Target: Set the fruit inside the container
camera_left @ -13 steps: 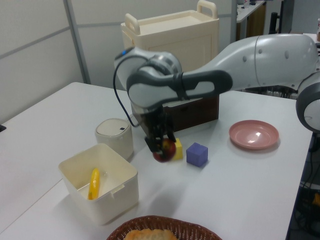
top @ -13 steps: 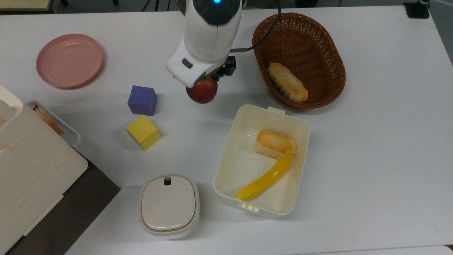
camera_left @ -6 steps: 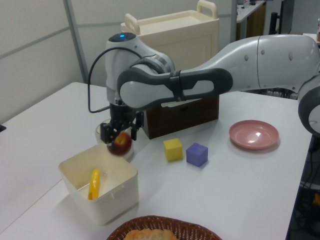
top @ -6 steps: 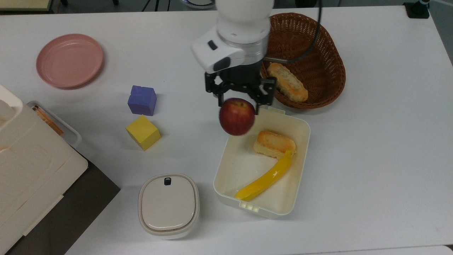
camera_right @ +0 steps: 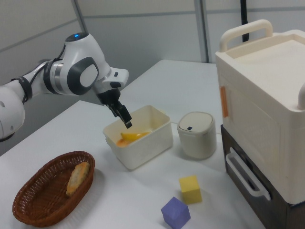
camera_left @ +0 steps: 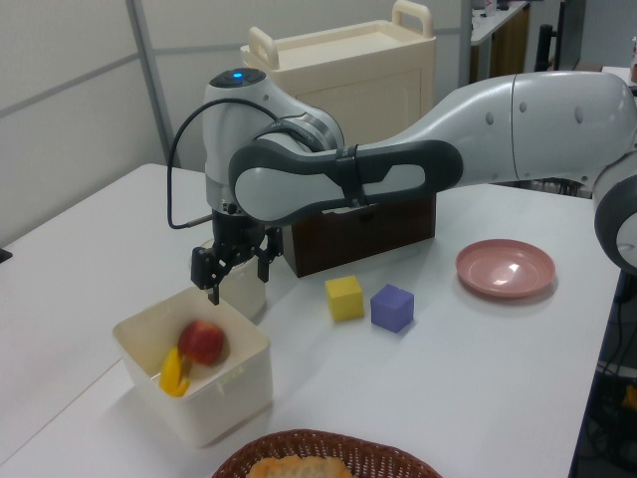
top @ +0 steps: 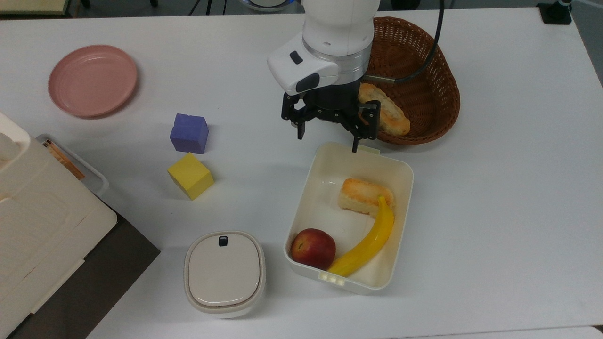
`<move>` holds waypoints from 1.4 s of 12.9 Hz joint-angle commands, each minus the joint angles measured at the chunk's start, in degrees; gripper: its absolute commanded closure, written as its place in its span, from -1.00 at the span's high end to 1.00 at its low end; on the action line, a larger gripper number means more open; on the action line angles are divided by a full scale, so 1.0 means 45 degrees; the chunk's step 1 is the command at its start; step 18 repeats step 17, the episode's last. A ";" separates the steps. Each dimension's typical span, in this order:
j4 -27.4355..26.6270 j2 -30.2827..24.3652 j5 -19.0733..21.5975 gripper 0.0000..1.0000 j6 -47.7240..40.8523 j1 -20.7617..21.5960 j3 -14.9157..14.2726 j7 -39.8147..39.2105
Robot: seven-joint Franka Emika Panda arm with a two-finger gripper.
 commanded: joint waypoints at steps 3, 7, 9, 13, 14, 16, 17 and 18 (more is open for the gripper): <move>-0.0144 -0.0410 -0.0571 1.00 -0.1096 -0.0475 -0.0241 -0.2261; -0.0163 -0.0683 -0.1120 1.00 -0.2913 -0.1021 -0.0261 -0.4973; -0.0144 -0.0741 -0.1178 1.00 -0.3716 -0.1392 -0.0338 -0.5858; -0.0358 -0.0898 -0.0983 1.00 -0.3679 -0.1941 -0.0320 -0.6406; -0.0378 -0.0898 -0.0984 1.00 -0.3718 -0.1922 -0.0320 -0.6465; -0.0378 -0.0898 -0.1041 1.00 -0.3699 -0.1941 -0.0320 -0.6485; -0.0397 -0.0879 -0.1061 1.00 -0.3641 -0.1922 -0.0300 -0.6465; -0.0397 -0.0879 -0.1061 1.00 -0.3641 -0.1922 -0.0300 -0.6465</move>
